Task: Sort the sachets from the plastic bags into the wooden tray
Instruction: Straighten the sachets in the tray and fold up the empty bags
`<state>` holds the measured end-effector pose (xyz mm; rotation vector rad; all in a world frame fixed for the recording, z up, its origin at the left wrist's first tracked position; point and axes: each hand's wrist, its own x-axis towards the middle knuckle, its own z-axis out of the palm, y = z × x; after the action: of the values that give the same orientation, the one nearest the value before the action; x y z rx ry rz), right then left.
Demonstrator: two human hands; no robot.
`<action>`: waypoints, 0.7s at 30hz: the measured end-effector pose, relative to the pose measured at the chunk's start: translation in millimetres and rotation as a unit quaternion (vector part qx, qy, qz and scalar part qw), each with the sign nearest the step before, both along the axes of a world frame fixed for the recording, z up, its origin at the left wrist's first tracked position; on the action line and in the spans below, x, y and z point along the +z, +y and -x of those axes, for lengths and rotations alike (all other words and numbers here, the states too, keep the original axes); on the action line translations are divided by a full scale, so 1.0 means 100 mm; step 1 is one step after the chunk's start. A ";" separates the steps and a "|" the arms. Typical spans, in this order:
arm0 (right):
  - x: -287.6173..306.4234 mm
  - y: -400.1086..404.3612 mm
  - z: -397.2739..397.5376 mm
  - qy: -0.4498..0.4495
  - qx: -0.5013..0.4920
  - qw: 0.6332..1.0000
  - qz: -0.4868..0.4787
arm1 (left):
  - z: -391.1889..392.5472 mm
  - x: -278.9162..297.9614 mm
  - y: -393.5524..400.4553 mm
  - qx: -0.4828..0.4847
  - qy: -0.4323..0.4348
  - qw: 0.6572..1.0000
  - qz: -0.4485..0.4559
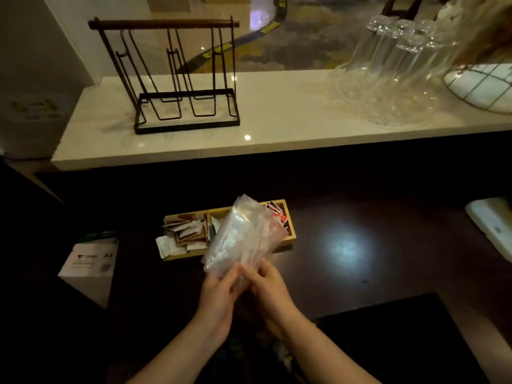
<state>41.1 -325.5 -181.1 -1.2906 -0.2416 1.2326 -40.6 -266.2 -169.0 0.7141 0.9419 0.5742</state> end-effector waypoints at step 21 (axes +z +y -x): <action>-1.16 -1.79 -0.45 0.035 -0.459 0.871 0.172 | -1.07 -0.85 -0.23 -0.461 0.203 0.612 -0.611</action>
<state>86.5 -504.2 -296.9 -1.3966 0.6247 0.4907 65.9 -289.0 -253.5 2.4813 0.2957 -0.0039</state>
